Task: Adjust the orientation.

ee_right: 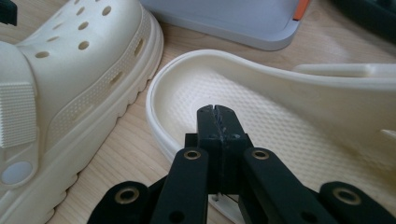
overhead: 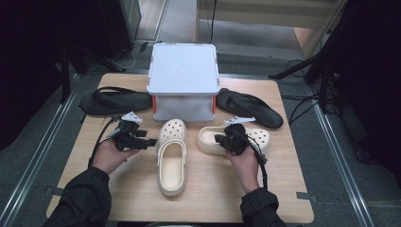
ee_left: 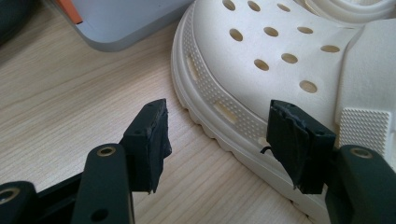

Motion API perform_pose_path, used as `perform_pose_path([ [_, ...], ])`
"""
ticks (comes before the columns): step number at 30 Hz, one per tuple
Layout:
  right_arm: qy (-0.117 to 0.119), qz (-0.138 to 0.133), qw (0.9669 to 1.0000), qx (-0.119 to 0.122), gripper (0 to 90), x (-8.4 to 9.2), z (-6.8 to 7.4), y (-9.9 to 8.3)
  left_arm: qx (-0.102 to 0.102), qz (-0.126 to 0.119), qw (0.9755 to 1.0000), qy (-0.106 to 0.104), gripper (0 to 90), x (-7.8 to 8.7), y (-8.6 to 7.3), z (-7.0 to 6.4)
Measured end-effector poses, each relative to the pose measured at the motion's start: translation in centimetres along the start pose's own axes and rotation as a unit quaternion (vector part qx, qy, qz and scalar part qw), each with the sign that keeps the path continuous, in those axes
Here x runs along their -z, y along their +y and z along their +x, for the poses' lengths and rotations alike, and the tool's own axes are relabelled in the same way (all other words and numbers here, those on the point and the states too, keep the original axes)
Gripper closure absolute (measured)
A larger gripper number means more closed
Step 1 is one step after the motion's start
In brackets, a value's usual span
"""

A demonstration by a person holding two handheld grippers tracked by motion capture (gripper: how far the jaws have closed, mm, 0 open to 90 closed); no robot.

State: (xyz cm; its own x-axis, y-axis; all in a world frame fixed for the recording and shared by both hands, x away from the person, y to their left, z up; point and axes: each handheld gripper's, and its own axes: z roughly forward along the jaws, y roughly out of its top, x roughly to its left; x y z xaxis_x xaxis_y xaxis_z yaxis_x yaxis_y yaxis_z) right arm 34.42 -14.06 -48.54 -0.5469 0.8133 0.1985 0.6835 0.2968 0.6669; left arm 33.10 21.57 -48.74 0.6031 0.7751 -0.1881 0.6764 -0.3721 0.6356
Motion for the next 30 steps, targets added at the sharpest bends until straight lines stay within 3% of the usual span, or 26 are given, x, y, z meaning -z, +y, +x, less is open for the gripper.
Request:
perform_pose_path([
  [11,-0.005,0.014,0.9998,0.011,90.0,-0.9,0.3,-0.3,0.001,-0.002,1.0000,0.002,39.4,0.0,-0.1,0.1],
  [30,0.025,0.028,0.9989,0.028,90.0,0.9,1.4,-2.7,-0.002,0.001,1.0000,0.000,39.4,0.0,0.0,0.0],
])
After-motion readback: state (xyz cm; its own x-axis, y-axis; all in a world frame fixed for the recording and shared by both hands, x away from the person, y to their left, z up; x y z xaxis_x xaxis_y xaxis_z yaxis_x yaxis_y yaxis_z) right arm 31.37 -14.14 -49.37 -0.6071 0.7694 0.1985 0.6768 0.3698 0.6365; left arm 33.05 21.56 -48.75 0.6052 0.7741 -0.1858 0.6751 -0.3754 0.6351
